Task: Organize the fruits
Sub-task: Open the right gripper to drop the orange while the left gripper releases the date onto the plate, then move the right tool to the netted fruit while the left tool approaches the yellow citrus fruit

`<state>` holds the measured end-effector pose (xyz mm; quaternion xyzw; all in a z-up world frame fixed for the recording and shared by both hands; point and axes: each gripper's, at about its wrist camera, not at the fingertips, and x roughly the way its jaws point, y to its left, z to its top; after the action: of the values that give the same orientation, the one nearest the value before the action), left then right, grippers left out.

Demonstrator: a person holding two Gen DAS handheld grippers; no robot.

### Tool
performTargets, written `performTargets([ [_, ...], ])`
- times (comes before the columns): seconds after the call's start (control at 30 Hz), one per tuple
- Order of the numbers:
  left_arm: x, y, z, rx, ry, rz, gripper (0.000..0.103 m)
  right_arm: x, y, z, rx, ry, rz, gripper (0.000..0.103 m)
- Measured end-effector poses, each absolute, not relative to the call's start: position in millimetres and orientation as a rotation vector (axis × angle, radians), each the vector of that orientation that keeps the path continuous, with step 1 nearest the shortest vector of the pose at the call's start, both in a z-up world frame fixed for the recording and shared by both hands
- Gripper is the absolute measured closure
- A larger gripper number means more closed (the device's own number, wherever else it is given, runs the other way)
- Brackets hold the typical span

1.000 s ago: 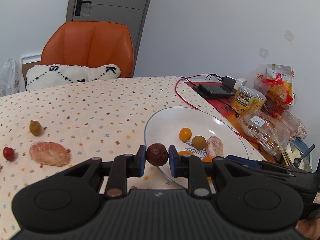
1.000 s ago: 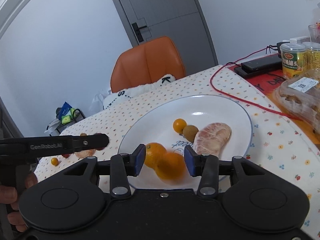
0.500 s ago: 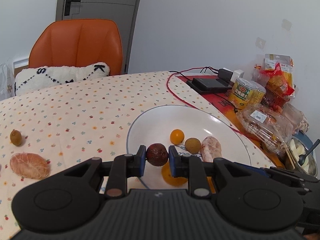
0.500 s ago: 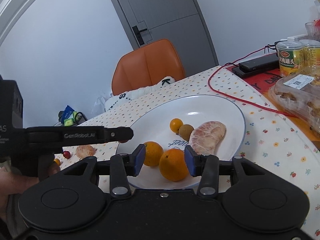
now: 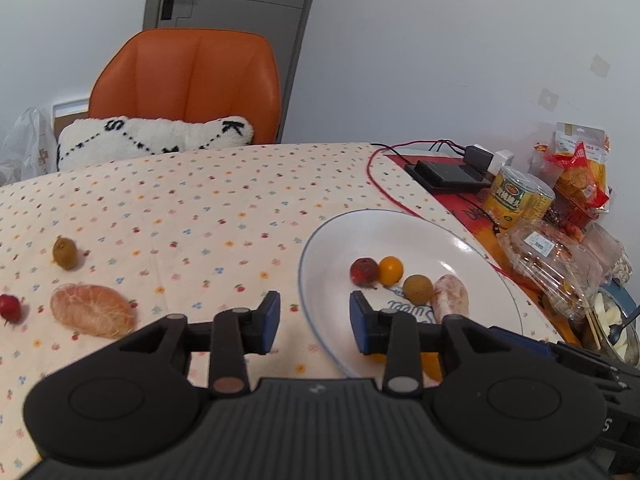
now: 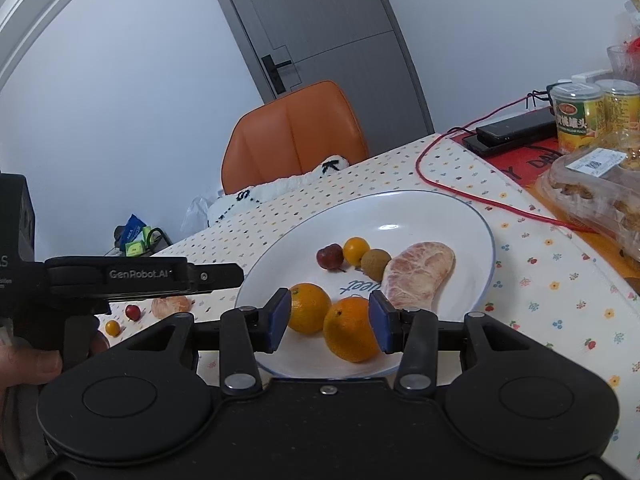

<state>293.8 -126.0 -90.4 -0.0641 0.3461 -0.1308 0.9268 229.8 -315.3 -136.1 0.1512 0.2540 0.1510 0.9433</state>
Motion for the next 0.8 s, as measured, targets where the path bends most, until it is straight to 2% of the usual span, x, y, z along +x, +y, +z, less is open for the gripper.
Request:
performTargets([
  [0.2, 284, -107, -85, -0.151, 0.697, -0.235, 0.046, 229, -306, -133, 0.292, 0.519, 0.283, 0.057],
  [0.4, 270, -86, -79, -0.157, 0.680, -0.189, 0.030, 224, -290, -127, 0.252, 0.501, 0.254, 0.044],
  [0.63, 251, -47, -74, -0.188, 0.665, -0.116, 0.026, 223, -264, -116, 0.221, 0.474, 0.274, 0.030],
  [0.8, 241, -20, -68, -0.203, 0.645, -0.074, 0.024, 222, -246, -113, 0.211, 0.465, 0.294, 0.026],
])
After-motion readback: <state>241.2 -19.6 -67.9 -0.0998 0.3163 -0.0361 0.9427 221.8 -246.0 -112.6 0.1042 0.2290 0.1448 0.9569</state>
